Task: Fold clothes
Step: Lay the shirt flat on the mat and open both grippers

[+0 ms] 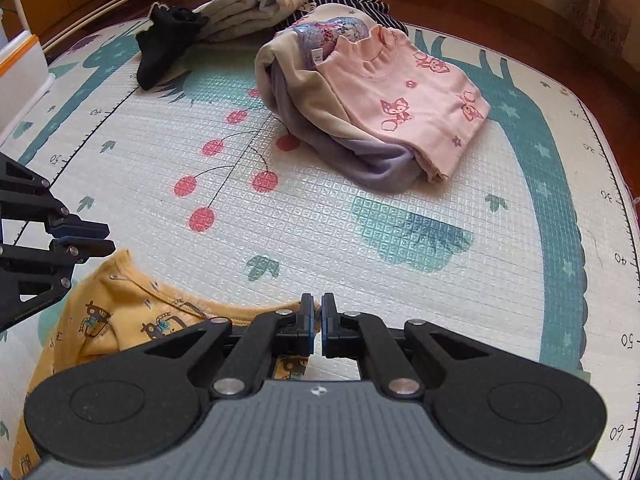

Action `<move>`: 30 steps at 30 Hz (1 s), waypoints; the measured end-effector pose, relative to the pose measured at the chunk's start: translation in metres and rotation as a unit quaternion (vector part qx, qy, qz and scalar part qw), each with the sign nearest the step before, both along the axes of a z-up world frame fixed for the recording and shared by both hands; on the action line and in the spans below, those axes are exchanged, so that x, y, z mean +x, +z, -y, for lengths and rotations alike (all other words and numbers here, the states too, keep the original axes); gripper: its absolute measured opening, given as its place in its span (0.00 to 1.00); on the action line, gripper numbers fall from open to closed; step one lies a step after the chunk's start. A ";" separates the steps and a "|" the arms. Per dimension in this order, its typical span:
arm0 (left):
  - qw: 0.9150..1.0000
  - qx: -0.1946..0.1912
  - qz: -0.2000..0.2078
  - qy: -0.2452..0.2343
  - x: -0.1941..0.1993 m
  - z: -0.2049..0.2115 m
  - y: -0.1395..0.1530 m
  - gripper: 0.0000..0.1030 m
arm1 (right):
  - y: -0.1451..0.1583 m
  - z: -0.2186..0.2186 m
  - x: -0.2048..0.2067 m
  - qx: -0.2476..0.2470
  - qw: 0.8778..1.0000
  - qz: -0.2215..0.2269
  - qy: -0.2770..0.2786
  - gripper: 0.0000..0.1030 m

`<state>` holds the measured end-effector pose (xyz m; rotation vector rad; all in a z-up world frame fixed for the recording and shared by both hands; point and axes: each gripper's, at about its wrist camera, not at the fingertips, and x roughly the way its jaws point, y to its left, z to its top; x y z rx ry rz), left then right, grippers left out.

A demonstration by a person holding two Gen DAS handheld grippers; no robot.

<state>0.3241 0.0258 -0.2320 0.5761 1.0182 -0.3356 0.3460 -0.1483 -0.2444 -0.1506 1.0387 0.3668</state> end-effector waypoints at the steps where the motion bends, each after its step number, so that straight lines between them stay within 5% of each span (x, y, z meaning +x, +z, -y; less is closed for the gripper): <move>1: 1.000 -0.003 0.000 0.006 0.003 -0.002 0.001 0.09 | 0.002 0.002 0.000 0.005 1.000 0.002 -0.003 0.05; 4: 1.000 -0.012 0.002 0.015 0.008 -0.010 0.008 0.27 | 0.008 0.007 0.001 0.022 1.000 0.009 -0.012 0.09; 10: 0.998 -0.055 -0.010 0.015 -0.011 -0.048 0.039 0.28 | 0.028 0.014 -0.011 0.079 0.997 0.009 -0.002 0.32; 18: 0.976 -0.187 -0.085 0.078 -0.156 -0.098 0.038 0.28 | 0.042 0.011 -0.133 0.137 0.982 -0.051 0.123 0.33; 27: 0.953 -0.226 -0.137 0.150 -0.312 -0.106 -0.005 0.28 | 0.023 0.020 -0.251 0.117 0.964 -0.109 0.213 0.33; 30: 0.956 -0.215 -0.135 0.146 -0.323 -0.096 -0.005 0.28 | 0.015 0.023 -0.266 0.094 0.963 -0.103 0.229 0.33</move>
